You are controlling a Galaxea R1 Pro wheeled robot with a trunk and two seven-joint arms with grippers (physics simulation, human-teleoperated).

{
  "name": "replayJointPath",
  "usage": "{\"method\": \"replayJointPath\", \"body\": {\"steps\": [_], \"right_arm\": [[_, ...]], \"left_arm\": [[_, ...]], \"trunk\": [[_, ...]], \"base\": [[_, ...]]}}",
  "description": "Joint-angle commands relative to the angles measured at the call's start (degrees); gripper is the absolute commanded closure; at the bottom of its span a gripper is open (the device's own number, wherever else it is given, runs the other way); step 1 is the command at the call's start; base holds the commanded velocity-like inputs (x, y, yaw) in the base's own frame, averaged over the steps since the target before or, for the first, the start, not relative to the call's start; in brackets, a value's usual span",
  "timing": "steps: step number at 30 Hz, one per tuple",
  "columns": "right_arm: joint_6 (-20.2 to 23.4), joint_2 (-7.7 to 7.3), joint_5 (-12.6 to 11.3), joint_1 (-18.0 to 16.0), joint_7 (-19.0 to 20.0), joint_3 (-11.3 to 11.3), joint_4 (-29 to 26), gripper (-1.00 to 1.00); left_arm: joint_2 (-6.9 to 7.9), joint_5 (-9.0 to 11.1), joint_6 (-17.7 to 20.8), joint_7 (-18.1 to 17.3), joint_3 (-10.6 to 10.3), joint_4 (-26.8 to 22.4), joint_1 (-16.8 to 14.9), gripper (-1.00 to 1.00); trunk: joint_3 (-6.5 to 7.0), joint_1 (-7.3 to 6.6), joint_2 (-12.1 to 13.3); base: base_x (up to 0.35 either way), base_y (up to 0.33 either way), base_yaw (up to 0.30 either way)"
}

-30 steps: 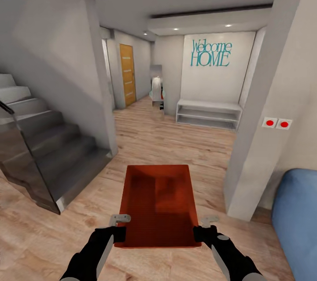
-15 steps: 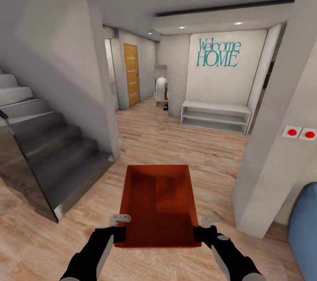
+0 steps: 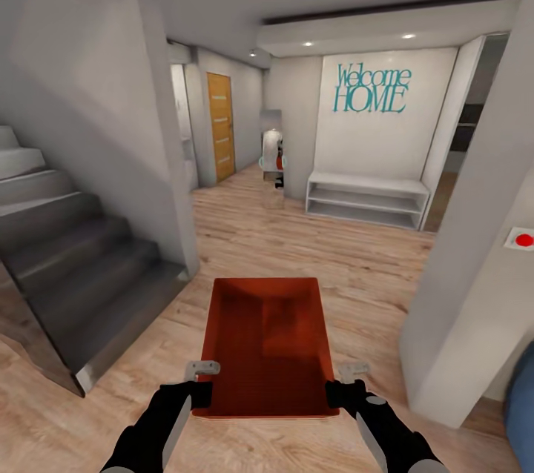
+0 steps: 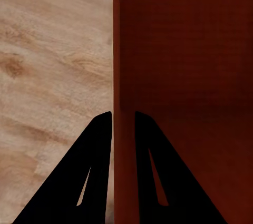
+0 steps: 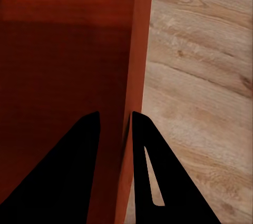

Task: Move the two storage containers from the living room to the garage. In the garage, place one container on the floor and stack the other container on top of it (either order is fine).

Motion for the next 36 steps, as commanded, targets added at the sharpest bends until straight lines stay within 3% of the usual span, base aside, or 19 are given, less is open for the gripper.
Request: {"method": "replayJointPath", "body": {"steps": [1, 36], "right_arm": [[-0.3, -0.06, 0.3, -0.1, -0.1, -0.1, -0.5, 1.0], [-0.3, -0.06, 0.2, -0.1, -0.1, -0.1, -0.4, 1.0]], "left_arm": [[0.74, -2.5, 0.4, 0.6, 0.2, 0.0, 0.0, 1.0], [0.68, -2.5, 0.4, 0.6, 0.2, 0.0, 0.0, 1.0]], "trunk": [[-0.12, 0.06, -0.1], [-0.12, 0.06, -0.1]], "base": [[0.327, 0.0, 0.0], [0.327, 0.0, 0.0]]}}
